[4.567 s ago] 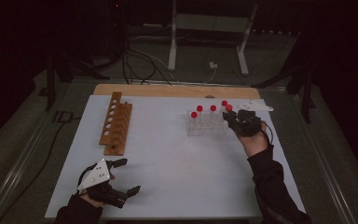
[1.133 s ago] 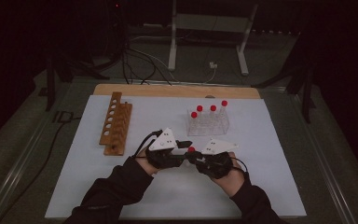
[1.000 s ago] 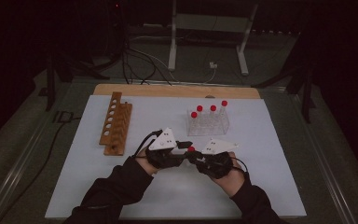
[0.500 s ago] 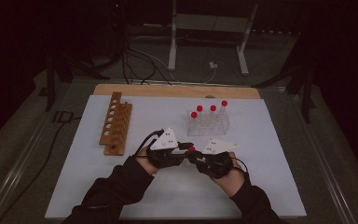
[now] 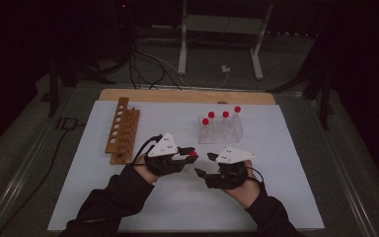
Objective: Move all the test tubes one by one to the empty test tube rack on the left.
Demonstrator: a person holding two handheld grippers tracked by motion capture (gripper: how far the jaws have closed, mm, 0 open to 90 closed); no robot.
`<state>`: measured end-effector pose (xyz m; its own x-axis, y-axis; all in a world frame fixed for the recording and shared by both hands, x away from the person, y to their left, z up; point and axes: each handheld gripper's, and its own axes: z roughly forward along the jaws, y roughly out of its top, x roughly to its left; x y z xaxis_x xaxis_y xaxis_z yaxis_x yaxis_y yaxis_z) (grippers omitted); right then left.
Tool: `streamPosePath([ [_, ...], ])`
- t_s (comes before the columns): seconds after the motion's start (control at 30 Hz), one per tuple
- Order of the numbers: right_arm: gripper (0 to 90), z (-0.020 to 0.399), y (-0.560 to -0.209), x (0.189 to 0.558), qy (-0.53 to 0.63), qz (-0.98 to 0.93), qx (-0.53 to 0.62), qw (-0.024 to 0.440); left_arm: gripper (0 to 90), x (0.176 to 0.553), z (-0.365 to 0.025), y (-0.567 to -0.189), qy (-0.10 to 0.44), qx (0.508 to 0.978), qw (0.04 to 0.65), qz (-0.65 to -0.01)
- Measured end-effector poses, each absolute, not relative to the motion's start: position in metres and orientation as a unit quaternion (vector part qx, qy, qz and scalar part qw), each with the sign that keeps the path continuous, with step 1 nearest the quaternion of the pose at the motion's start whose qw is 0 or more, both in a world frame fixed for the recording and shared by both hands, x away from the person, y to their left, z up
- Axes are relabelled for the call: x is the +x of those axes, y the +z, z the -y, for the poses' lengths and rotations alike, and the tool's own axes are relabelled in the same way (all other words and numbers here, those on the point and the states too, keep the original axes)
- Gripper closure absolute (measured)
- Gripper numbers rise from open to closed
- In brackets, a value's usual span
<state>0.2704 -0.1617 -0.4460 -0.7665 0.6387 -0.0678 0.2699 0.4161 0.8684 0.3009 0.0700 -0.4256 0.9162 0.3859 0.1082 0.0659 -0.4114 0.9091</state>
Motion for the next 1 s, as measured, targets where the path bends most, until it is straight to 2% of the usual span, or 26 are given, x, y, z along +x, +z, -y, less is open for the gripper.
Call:
streamPosePath([
  [0.03, 29.6, 0.162, -0.446, 0.27, 0.463, -0.818, 0.278, 0.199, 72.1, 0.301, -0.073, -0.425, 0.154, 0.826, 0.524, -0.14],
  [0.07, 22.4, 0.164, -0.445, 0.27, 0.466, -0.815, 0.279, 0.202, 72.1, 0.302, -0.076, -0.425, 0.159, 0.826, 0.522, -0.142],
  [0.1, 22.4, 0.164, -0.445, 0.27, 0.466, -0.815, 0.279, 0.202, 72.1, 0.302, -0.08, -0.424, 0.159, 0.825, 0.522, -0.145],
  [0.13, 16.0, 0.167, -0.442, 0.271, 0.472, -0.809, 0.285, 0.203, 72.1, 0.303, -0.083, -0.424, 0.162, 0.825, 0.521, -0.148],
  [0.3, 3.0, 0.172, -0.439, 0.27, 0.486, -0.796, 0.297, 0.204, 72.1, 0.307, -0.099, -0.42, 0.175, 0.821, 0.517, -0.164],
  [0.4, 0.0, 0.174, -0.439, 0.27, 0.493, -0.795, 0.293, 0.199, 72.1, 0.31, -0.109, -0.417, 0.185, 0.817, 0.517, -0.176],
  [1.0, 0.0, 0.177, -0.439, 0.27, 0.506, -0.791, 0.287, 0.192, 72.1, 0.346, -0.146, -0.387, 0.233, 0.792, 0.515, -0.23],
])
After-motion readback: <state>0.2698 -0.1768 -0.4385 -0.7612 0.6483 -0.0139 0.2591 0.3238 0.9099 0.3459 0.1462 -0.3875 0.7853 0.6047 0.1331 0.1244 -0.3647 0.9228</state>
